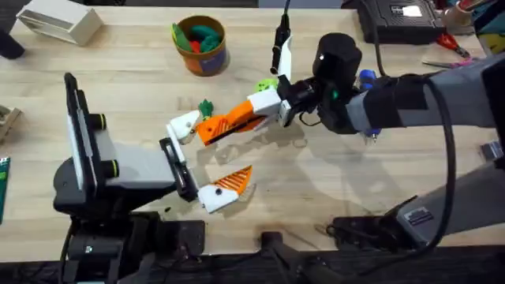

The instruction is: Pick up the gripper from the table and insert it into the empty holder that is missing its gripper. Then pick up a screw, insert it into the mounting hole, and use the screwdriver to tighten it. Finally, clean up the table by picking up the vegetable and placing it into the bucket.

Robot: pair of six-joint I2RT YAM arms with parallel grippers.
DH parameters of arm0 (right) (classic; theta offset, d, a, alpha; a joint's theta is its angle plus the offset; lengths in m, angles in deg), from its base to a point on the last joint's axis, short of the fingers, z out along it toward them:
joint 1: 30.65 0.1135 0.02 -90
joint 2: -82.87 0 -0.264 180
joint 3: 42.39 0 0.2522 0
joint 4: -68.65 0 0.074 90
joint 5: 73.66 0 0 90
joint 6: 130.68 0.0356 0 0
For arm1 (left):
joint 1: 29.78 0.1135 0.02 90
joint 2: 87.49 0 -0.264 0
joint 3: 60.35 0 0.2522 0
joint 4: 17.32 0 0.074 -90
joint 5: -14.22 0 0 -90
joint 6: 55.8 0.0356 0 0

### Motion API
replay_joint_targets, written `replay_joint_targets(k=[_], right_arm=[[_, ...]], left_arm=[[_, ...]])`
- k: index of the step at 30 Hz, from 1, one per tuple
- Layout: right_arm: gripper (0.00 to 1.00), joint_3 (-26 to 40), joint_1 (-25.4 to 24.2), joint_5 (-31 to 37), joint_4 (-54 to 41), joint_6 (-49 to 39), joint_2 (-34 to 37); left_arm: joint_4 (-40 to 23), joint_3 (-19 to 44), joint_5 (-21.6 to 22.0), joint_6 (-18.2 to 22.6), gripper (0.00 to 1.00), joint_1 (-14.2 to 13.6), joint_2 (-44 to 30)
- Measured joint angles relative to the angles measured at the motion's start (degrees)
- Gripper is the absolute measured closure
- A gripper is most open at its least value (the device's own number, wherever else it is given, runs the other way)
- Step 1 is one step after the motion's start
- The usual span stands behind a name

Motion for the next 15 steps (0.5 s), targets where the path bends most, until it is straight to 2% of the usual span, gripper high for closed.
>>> replay_joint_targets(k=[15], right_arm=[[0.983,0.0,0.0,0.6,5.5,2.3,0.0]], left_arm=[[0.0,0.0,0.0,-0.1,0.015,0.0,0.0]])
